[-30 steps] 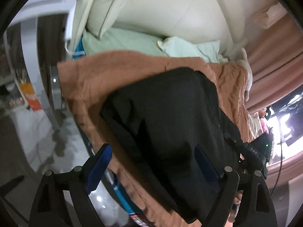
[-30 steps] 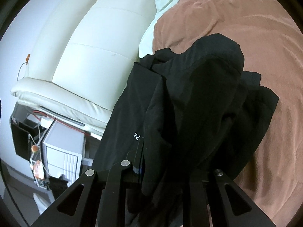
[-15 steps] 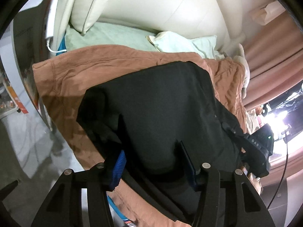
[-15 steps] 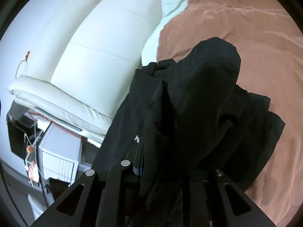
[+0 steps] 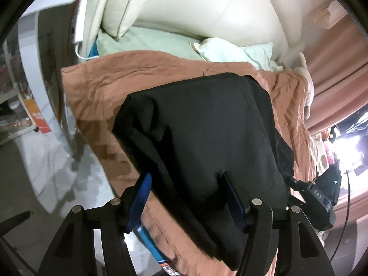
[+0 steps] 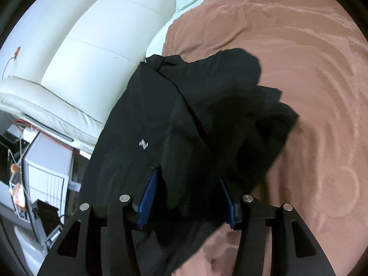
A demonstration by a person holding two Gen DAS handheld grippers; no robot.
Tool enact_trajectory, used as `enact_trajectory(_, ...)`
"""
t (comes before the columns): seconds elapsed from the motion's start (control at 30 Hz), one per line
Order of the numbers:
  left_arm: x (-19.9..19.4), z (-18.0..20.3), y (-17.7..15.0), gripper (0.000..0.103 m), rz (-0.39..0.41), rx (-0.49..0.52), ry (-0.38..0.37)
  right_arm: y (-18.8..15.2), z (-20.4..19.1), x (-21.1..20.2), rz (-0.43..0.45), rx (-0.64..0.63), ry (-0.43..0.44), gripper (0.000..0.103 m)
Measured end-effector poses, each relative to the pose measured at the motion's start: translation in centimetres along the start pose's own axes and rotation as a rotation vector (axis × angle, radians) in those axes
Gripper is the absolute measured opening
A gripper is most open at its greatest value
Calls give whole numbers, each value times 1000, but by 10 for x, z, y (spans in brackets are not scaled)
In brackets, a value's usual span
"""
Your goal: Fold large clothes
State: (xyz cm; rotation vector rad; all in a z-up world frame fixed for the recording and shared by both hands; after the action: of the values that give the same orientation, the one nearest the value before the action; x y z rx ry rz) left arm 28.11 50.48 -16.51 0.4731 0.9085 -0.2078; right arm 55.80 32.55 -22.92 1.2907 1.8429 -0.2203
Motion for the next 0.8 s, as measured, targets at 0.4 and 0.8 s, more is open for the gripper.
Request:
enact_trajectory(0.4,-54,54,-20,88,88,103,27,-21,-14,-95,35,-75,-18,67)
enact_trajectory(0.8,-106,122,-70,103,214,217,41,-59,-14,-193,119,-164,-90,103)
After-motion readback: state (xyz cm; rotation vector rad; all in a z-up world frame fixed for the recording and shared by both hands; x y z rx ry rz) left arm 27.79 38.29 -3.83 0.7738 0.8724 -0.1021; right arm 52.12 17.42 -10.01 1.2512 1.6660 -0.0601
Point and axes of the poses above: each gripper's, at about its wrist camera, not at the fingertips, and x roughly the way its jaws point, z to its right, y to its top, the point moved 4 cm from there along x, roughly the way its jaws point, and after that the axes turned 6 degrees about -z, right-handed, at the moved point
